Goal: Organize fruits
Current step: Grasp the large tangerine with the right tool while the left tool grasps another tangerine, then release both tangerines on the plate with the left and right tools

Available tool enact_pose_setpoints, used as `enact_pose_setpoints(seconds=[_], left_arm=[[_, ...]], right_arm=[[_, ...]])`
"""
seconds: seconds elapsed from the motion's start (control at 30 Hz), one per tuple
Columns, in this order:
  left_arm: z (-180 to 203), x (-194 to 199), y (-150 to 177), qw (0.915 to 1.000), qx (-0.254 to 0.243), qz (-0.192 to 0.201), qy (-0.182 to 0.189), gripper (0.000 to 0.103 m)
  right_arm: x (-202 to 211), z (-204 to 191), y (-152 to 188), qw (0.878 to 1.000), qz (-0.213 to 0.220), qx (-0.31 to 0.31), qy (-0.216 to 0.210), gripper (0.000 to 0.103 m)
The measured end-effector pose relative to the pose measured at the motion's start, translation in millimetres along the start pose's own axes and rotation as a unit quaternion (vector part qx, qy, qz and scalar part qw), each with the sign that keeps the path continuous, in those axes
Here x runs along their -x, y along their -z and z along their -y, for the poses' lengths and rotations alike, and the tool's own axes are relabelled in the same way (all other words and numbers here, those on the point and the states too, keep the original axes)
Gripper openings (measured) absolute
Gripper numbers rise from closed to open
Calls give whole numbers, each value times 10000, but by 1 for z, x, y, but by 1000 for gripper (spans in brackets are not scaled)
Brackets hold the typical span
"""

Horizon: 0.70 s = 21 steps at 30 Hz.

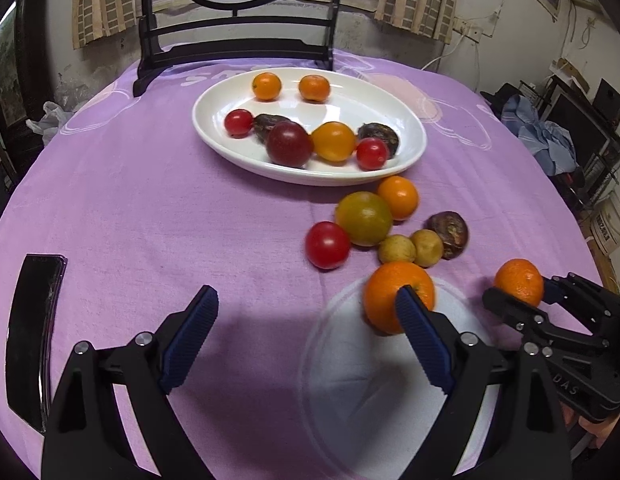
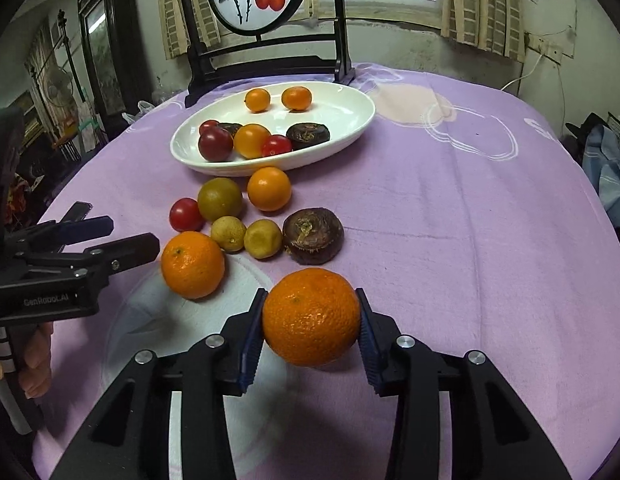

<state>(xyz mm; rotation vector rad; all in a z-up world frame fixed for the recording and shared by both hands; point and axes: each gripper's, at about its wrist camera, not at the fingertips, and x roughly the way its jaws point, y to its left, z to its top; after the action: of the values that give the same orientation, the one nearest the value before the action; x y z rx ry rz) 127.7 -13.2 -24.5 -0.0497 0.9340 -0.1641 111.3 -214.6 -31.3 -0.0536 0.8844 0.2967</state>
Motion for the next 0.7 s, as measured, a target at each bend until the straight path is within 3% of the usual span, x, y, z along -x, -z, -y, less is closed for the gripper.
enact_pose_setpoints(seconds=[0.17,0.37,0.4,0.47,0.6,0.7], left_arm=[[20,-2,9,9993,-215,-240,191,88],[40,-13,13,9983,-428,-392,-28,87],[42,-17,14,9979,-444,-471,-44,84],[48,-28,14,9969,-443,-636,-94,68],[59,-36,8,9965,-537,-534,-348,65],[65,-38,4,9966,-600,-484,-294,46]], right_arm=[[-4,6,2,9999,-91,-13,42,43],[1,14,3,9999,-81,-111,62,43],[3,16,3,9998,-65,-151,58,43],[8,20,2,9998,3,-212,56,43],[14,24,1,9996,88,-257,30,43],[13,24,0,9997,71,-252,29,43]])
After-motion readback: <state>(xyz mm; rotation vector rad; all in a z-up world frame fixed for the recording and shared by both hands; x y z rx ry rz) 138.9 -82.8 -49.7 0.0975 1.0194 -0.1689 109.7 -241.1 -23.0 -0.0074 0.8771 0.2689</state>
